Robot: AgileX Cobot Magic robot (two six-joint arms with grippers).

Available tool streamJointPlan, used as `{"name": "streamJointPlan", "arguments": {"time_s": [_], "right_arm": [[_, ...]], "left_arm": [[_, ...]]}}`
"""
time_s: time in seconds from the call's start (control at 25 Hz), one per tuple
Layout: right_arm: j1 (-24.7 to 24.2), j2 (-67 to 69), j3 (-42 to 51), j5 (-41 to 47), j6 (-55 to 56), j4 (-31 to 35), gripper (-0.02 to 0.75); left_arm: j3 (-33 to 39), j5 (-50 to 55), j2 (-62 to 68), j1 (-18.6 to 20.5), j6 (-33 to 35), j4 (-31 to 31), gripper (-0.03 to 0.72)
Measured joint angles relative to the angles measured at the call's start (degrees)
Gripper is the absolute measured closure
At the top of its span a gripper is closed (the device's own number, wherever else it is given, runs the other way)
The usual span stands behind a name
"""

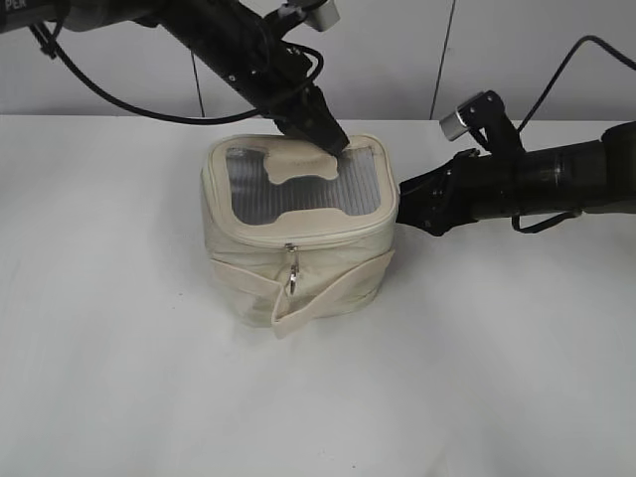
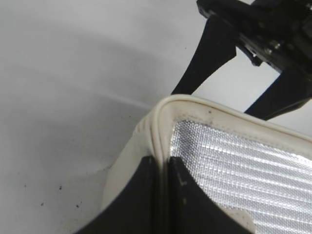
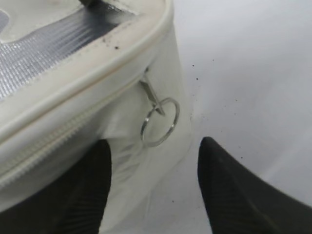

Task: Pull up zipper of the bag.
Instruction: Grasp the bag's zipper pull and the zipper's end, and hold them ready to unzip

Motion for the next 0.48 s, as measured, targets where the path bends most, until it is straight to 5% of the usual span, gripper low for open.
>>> {"name": "streamJointPlan", "arguments": {"time_s": [0.48], "right_arm": [[1.64, 2.37, -2.9, -2.45, -1.4, 3.44, 0.286]], "left_arm": [[0.0, -0.05, -0.12, -0.12, 0.22, 0.48, 0.647]]}}
